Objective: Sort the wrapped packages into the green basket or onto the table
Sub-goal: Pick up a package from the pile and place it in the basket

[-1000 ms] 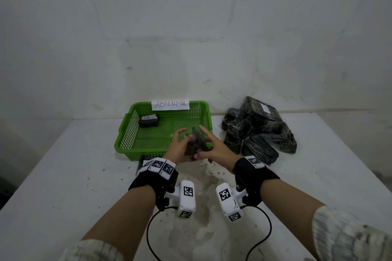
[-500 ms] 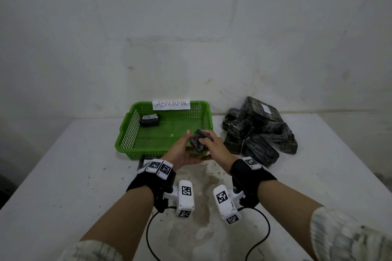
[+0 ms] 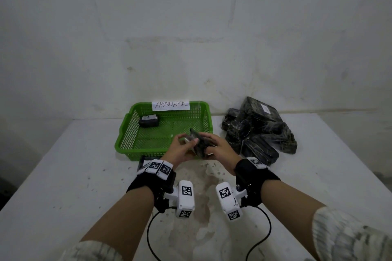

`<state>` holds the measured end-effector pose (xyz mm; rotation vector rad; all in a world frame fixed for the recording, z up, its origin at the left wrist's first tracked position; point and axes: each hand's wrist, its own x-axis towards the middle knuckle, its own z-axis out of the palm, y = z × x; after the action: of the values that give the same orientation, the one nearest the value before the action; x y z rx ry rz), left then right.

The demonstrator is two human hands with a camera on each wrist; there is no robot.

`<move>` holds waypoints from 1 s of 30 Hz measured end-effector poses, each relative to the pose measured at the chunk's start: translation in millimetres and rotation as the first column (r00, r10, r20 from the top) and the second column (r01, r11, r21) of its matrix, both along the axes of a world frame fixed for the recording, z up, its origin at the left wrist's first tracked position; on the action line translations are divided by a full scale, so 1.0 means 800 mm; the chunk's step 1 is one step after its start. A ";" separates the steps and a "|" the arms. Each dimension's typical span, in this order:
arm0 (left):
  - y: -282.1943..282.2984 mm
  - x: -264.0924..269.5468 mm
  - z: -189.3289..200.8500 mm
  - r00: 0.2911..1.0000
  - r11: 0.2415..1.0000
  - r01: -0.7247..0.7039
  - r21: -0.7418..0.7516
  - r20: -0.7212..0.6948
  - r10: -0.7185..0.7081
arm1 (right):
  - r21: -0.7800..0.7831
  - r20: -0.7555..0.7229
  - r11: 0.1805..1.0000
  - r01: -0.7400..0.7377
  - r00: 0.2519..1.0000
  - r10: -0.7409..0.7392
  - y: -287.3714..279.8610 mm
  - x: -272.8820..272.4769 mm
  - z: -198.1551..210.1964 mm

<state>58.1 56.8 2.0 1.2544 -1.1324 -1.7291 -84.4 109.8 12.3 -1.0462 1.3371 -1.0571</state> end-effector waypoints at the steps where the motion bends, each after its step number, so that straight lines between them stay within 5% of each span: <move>1: -0.002 0.003 -0.002 0.999 0.998 0.005 -0.055 0.041 -0.002 | 0.013 0.025 1.000 0.006 1.000 -0.006 0.001 -0.002 0.001; 4: -0.002 0.009 -0.003 0.962 0.961 0.127 -0.245 0.266 -0.060 | 0.130 0.123 0.991 0.005 0.992 -0.021 0.001 -0.006 0.002; 9: 0.004 0.005 0.014 0.950 0.899 0.149 -0.411 0.312 -0.015 | 0.260 0.230 0.965 -0.047 0.973 -0.015 0.000 -0.002 -0.001; 13: 0.009 0.004 0.022 0.946 0.911 0.222 -0.349 0.303 -0.115 | 0.222 0.393 0.974 0.050 0.909 -0.136 -0.008 -0.002 -0.008; 18: 0.016 -0.002 0.031 0.985 0.960 0.172 -0.221 0.054 -0.164 | 0.209 0.450 0.956 0.208 0.847 -0.283 -0.013 -0.006 -0.012; 30: 0.009 -0.009 0.020 0.952 0.880 0.232 -0.415 0.281 -0.119 | 0.176 0.538 0.973 0.152 0.812 -0.225 -0.001 0.002 -0.001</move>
<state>51.0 63.8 18.1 1.1193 -1.7264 -1.3447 -82.5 109.3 11.4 -0.4520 1.0164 -1.2866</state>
